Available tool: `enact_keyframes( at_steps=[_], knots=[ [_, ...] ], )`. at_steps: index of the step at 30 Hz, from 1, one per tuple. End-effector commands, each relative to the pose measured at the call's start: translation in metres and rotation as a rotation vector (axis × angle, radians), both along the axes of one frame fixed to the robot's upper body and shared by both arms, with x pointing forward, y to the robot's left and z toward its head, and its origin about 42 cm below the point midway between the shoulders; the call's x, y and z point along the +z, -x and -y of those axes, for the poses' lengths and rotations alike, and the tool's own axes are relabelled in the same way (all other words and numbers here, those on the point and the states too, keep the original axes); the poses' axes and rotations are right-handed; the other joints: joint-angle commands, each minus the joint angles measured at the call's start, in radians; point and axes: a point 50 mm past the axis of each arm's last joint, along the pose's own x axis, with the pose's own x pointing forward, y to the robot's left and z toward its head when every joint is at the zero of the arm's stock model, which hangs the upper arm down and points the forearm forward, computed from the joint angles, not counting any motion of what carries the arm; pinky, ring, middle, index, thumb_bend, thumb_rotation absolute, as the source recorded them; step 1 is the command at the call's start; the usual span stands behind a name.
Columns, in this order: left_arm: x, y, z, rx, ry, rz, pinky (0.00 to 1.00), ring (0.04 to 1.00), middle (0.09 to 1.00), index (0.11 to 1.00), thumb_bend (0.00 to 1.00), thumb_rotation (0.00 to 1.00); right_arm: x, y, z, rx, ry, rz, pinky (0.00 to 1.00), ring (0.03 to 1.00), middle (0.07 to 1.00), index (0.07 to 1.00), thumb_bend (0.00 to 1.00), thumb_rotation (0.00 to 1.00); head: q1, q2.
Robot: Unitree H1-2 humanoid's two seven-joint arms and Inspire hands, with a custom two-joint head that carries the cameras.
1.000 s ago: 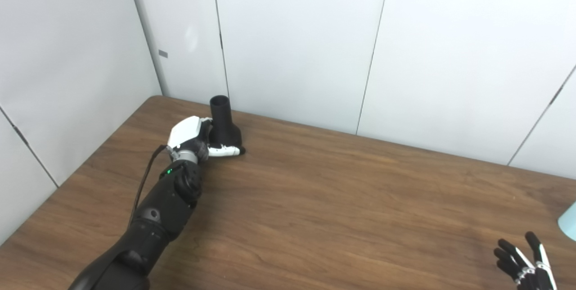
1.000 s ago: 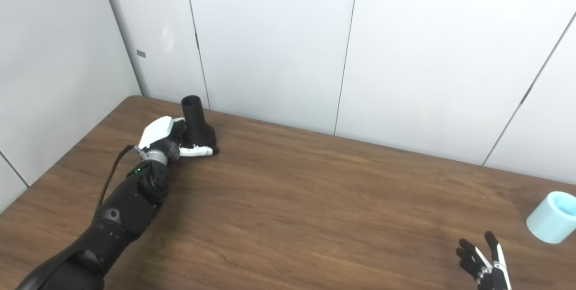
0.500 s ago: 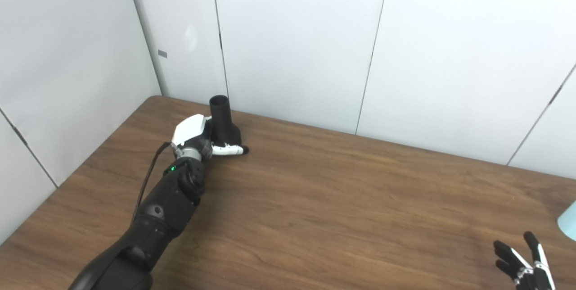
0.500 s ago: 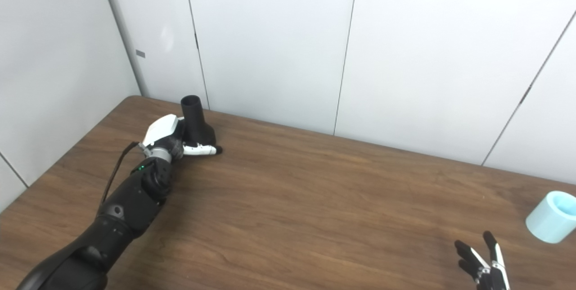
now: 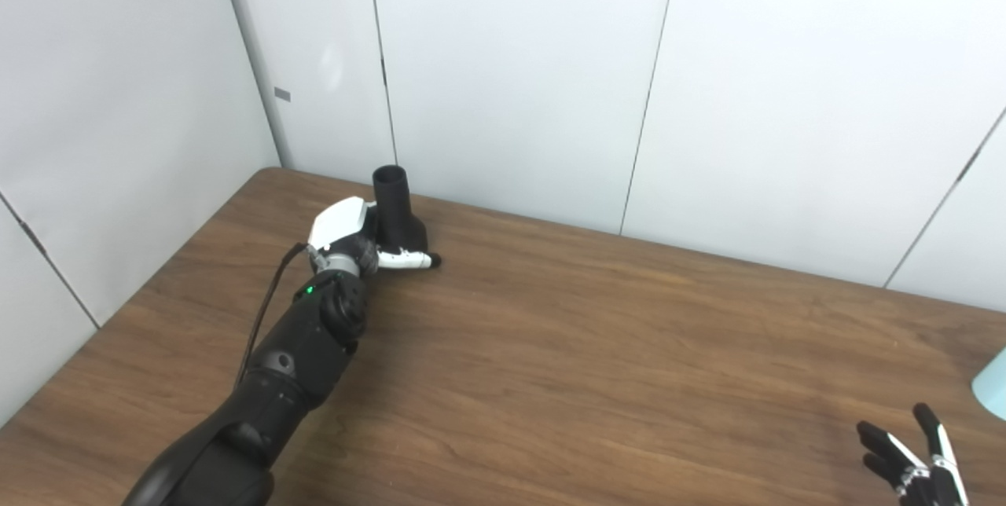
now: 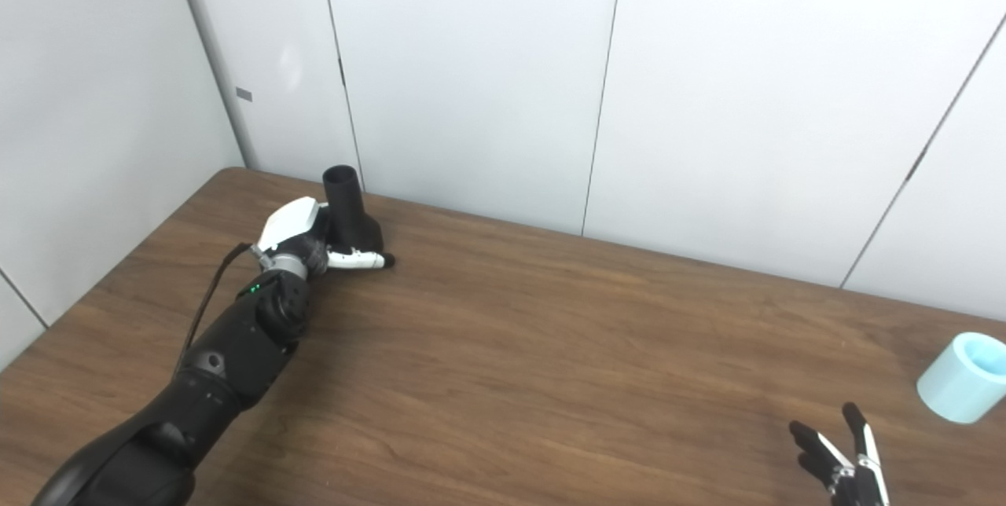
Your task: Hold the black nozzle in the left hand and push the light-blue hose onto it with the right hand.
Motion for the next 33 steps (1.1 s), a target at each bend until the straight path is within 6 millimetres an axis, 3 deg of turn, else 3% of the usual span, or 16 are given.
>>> enact_keyframes(
  at_steps=[1,4,6,8,9,12,14,17,18,20,21,24,27,33],
  knots=[
    [0.022,-0.014,0.001,-0.006,-0.042,0.029,1.0,0.958,0.885,0.753,0.91,0.36,-0.037,0.026,-0.014,-0.02,-0.057,-0.143,0.82,0.855,0.83,1.0,0.64,1.0,0.006,0.006],
    [0.018,-0.015,0.0,0.002,-0.089,0.018,1.0,0.948,0.867,0.701,0.85,0.26,-0.036,0.027,-0.014,-0.015,-0.054,-0.142,0.82,0.857,0.832,1.0,0.64,1.0,0.004,0.009],
    [0.016,-0.015,-0.002,0.003,-0.105,0.028,0.93,0.908,0.825,0.628,0.81,0.1,-0.035,0.028,-0.015,-0.017,-0.054,-0.143,0.82,0.857,0.833,1.0,0.64,1.0,0.003,0.011],
    [0.013,-0.013,-0.004,-0.002,-0.122,0.035,0.78,0.815,0.756,0.519,0.58,0.06,-0.035,0.029,-0.016,-0.021,-0.051,-0.148,0.82,0.855,0.831,1.0,0.64,1.0,0.004,0.014],
    [0.012,-0.013,-0.005,-0.004,-0.131,0.032,0.73,0.761,0.723,0.505,0.55,0.05,-0.034,0.029,-0.016,-0.024,-0.05,-0.15,0.82,0.856,0.83,1.0,0.64,1.0,0.003,0.014],
    [0.01,-0.01,-0.005,0.01,-0.089,0.031,0.72,0.684,0.655,0.492,0.52,0.04,-0.034,0.03,-0.017,-0.025,-0.041,-0.146,0.84,0.867,0.832,1.0,0.64,1.0,0.003,0.017],
    [0.01,-0.008,-0.005,0.014,-0.064,0.039,0.71,0.633,0.562,0.469,0.52,0.01,-0.034,0.03,-0.016,-0.023,-0.041,-0.142,0.84,0.864,0.832,1.0,0.61,1.0,0.004,0.017],
    [0.009,-0.006,-0.004,0.002,-0.045,0.066,0.57,0.561,0.513,0.479,0.52,0.0,-0.034,0.031,-0.016,-0.024,-0.038,-0.139,0.83,0.862,0.835,1.0,0.61,1.0,0.005,0.018],
    [0.008,-0.005,-0.003,-0.001,-0.042,0.068,0.52,0.495,0.505,0.485,0.51,0.0,-0.033,0.031,-0.015,-0.024,-0.037,-0.139,0.83,0.861,0.837,1.0,0.6,1.0,0.006,0.021],
    [0.008,-0.005,-0.002,-0.005,-0.049,0.065,0.47,0.439,0.503,0.49,0.51,0.0,-0.033,0.032,-0.015,-0.022,-0.035,-0.137,0.83,0.858,0.835,1.0,0.6,1.0,0.012,0.022],
    [0.007,-0.005,-0.001,-0.007,-0.062,0.06,0.58,0.488,0.508,0.475,0.5,0.0,-0.033,0.032,-0.014,-0.02,-0.036,-0.138,0.83,0.86,0.832,1.0,0.6,1.0,0.015,0.02],
    [0.006,-0.005,0.003,-0.011,-0.104,0.046,0.7,0.529,0.516,0.462,0.5,0.0,-0.032,0.033,-0.013,-0.014,-0.036,-0.136,0.83,0.861,0.83,1.0,0.59,1.0,0.017,0.022],
    [0.005,-0.004,0.005,-0.019,-0.131,0.04,0.72,0.529,0.512,0.466,0.5,0.0,-0.032,0.033,-0.012,-0.013,-0.03,-0.132,0.83,0.859,0.825,1.0,0.59,1.0,0.017,0.023],
    [0.003,0.001,0.006,-0.045,-0.171,0.06,0.6,0.483,0.482,0.491,0.51,0.0,-0.031,0.033,-0.014,-0.017,-0.027,-0.132,0.83,0.848,0.813,1.0,0.58,1.0,0.002,0.029]
  ],
)
